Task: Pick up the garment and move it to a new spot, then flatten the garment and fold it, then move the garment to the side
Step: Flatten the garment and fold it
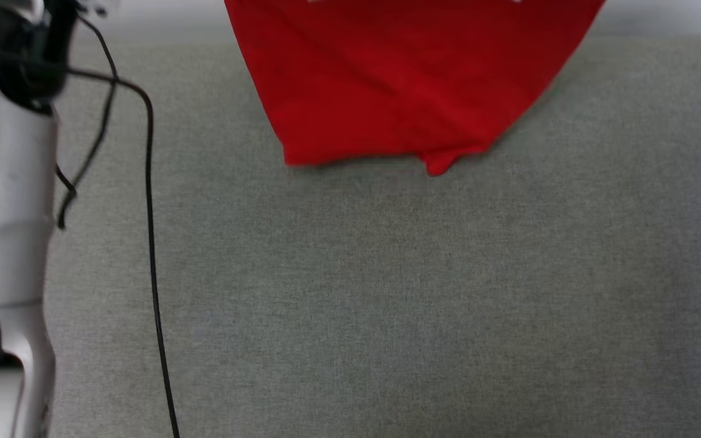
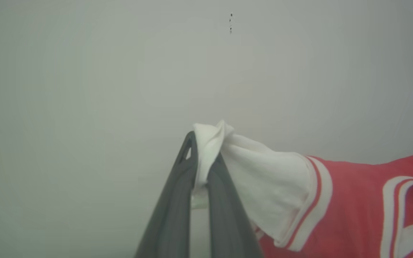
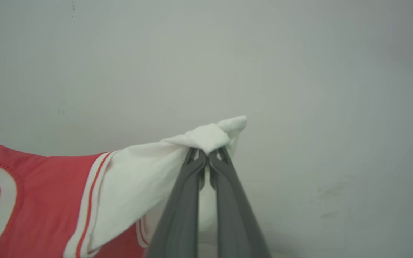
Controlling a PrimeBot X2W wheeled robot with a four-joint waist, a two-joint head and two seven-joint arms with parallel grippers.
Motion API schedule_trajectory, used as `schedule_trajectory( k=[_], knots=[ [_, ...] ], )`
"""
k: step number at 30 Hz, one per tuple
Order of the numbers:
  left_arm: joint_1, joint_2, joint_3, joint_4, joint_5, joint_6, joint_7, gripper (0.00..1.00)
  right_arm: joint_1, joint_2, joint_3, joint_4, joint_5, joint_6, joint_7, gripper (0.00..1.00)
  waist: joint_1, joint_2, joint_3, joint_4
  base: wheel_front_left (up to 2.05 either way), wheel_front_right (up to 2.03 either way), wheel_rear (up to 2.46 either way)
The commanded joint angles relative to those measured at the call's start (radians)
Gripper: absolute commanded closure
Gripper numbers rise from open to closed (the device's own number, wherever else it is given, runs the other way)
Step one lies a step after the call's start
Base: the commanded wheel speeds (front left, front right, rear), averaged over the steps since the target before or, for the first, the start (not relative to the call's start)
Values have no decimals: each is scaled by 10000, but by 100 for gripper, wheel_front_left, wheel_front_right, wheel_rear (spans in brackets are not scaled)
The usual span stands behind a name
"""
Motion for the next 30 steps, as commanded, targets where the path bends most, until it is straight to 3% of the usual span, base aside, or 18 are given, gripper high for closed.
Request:
schedule_trajectory(
  k=[1,11,17,30],
  knots=[
    [-595,90,-1,399,110,-110,-239,100,-602,18,98,412,-118,-7,-178,100,-1,0,517,-83,0,0,0],
    [-3882,435,-75,2673,392,-342,-1232,100,-4153,202,524,2474,-507,-7,-1338,100,-1,0,1816,-300,0,0,0],
    [-5188,608,-299,3755,454,-487,-1642,100,-5484,291,660,3474,-658,-7,-1867,100,-1,0,2369,-391,0,0,0],
    [-5262,412,-965,5759,-471,-585,-2093,100,-5880,631,1255,6347,-266,-7,-2829,100,-1,0,3103,-418,0,0,0]
  ],
)
